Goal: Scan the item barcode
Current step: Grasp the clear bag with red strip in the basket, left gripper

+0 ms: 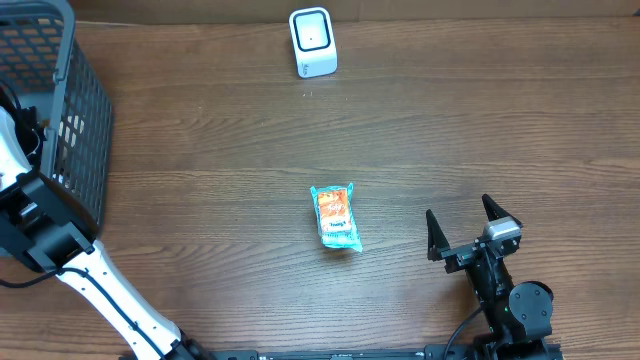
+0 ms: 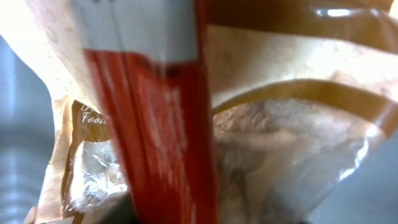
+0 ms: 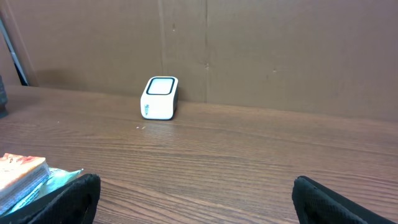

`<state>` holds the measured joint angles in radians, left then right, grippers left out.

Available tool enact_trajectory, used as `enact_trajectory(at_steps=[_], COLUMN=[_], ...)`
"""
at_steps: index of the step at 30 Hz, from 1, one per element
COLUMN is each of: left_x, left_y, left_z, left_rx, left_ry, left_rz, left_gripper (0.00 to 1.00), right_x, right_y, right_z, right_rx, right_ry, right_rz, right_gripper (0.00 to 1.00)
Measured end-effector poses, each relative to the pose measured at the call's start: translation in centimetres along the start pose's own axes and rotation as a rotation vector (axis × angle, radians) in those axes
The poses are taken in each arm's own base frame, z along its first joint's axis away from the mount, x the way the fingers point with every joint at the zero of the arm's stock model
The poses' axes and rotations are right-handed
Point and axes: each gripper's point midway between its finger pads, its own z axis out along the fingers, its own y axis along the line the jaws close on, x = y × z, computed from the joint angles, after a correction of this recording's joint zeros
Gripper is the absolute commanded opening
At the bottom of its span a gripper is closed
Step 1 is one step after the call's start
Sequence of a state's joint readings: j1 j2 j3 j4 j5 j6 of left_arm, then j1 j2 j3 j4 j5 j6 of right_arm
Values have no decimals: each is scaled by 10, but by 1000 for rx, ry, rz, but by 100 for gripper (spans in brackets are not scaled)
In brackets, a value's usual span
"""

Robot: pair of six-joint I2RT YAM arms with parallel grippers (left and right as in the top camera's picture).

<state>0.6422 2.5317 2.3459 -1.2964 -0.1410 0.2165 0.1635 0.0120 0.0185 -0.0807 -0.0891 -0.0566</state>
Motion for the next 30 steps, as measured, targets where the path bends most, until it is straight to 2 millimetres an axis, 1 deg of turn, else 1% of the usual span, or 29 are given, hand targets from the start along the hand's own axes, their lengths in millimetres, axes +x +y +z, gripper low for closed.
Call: enact_trajectory(at_steps=[1, 2, 3, 5, 10, 11, 13, 14, 17, 20, 22, 24, 25, 27, 29, 30], left_x=[0, -2, -5, -5, -9, -10, -15, -17, -23, -17, -6, 12, 20, 37, 58, 69], left_y=[0, 2, -2, -6, -16, -17, -16, -14, -6, 3, 8, 12, 13, 12, 6, 0], left_z=[-2, -9, -14, -14, -25, -30, -54, -68, -126, -200, -247, -297, -316, -350, -376, -385], left_rx=[0, -2, 25, 47, 113, 121, 130, 129, 115, 95, 88, 82, 82, 92, 126, 150], left_ry=[-2, -16, -35, -35, -76, -89, -143, -175, -307, -457, -547, -649, -689, -762, -805, -812], left_rz=[1, -1, -4, -3, -12, -19, -43, -52, -92, -147, -187, -226, -243, -272, -285, -284], left_gripper=[4, 4, 4, 4, 4, 4, 4, 4, 4, 4, 4, 4, 4, 4, 4, 4], right_x=[0, 0, 0, 0, 0, 0, 0, 0, 0, 0, 0, 0, 0, 0, 0, 0], right_y=[0, 0, 0, 0, 0, 0, 0, 0, 0, 0, 0, 0, 0, 0, 0, 0], right_z=[0, 0, 0, 0, 0, 0, 0, 0, 0, 0, 0, 0, 0, 0, 0, 0], right_rx=[0, 0, 0, 0, 0, 0, 0, 0, 0, 0, 0, 0, 0, 0, 0, 0], right_ry=[0, 0, 0, 0, 0, 0, 0, 0, 1, 0, 1, 0, 0, 0, 1, 0], right_rz=[0, 0, 0, 0, 0, 0, 0, 0, 0, 0, 0, 0, 0, 0, 0, 1], right_gripper=[100, 100, 100, 100, 100, 100, 100, 100, 100, 100, 100, 100, 100, 100, 100, 100])
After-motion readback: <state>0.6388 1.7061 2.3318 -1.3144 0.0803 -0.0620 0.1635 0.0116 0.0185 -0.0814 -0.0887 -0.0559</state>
